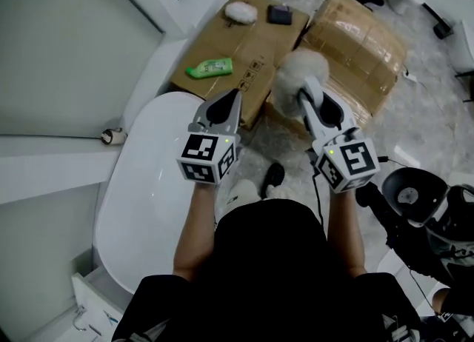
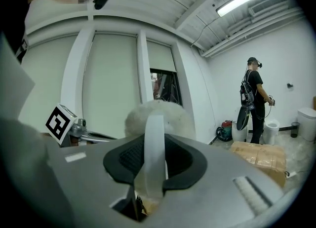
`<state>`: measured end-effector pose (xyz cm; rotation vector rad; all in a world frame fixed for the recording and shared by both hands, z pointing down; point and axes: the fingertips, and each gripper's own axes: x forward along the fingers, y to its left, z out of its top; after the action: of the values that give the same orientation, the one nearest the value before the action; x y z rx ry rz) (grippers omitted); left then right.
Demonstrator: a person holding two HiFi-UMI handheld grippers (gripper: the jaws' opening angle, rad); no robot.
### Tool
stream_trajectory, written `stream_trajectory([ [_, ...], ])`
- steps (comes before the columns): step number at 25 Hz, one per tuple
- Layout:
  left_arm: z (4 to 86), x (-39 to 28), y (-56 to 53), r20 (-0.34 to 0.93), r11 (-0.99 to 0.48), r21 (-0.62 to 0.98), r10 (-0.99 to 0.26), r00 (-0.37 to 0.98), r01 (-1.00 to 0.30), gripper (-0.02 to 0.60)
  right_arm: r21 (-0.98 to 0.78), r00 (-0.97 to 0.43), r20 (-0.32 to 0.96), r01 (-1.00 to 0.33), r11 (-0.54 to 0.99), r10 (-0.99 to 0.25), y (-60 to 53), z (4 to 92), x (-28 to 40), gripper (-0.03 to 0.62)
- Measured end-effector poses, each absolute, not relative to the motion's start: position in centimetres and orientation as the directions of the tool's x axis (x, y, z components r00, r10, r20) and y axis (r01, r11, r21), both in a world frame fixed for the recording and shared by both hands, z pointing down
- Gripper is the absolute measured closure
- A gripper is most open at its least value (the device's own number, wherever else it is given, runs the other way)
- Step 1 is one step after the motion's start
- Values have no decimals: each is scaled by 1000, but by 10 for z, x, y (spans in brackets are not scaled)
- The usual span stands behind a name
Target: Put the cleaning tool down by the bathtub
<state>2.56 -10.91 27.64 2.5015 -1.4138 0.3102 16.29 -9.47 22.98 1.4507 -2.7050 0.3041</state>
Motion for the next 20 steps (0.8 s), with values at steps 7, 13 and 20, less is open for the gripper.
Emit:
stream_trajectory([
  [7,286,9,-110,319,-431,100,-839,440,-897,583,-167,-594,209,-804,570,-777,-111,255,150,496],
  [13,297,-20,-110,334,-392,101,-853,402,-915,583,-182,-622,256,-783,594,-740,-121,275,120,497],
  [20,306,-57,-137,336,-374,134,-854,397,-918,583,-185,-627,325,-776,603,-708,-145,292,78,497],
])
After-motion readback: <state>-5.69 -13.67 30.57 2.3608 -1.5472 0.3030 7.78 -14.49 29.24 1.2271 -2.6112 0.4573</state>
